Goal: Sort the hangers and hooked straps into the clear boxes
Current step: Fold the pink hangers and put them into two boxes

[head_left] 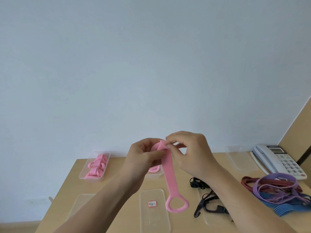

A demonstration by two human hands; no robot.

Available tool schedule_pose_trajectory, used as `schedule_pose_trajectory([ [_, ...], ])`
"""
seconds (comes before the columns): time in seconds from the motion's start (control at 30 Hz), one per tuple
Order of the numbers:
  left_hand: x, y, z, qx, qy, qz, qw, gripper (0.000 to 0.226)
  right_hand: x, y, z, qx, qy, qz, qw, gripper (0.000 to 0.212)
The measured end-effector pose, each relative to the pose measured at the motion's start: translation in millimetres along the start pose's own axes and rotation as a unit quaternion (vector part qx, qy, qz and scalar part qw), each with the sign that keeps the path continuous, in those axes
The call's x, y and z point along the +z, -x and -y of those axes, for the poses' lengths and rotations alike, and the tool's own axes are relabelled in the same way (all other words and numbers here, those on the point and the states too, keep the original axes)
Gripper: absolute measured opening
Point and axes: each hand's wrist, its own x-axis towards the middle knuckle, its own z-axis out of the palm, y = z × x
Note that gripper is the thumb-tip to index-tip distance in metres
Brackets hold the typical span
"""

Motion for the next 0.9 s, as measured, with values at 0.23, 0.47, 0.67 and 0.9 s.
schedule_pose_trajectory([
  [0.23,-4,-4,3,0.005,-0.071,-0.027,0.997,0.026,4,-7,-6,0.042,0.024,0.061,0.997,0.022],
  [0.47,-8,-9,3,-0.047,-0.037,-0.057,0.997,0.049,14,-5,-4,-0.026,0.073,0.018,0.997,0.023],
  [0.67,-7,-7,4,-0.084,-0.019,-0.039,0.995,0.031,20,-3,-2,-0.056,0.100,-0.012,0.993,0.016],
  [0.9,-9,-8,2,-0.077,-0.004,-0.029,0.997,0.055,23,3,-13,-0.102,0.126,-0.058,0.985,0.018],
])
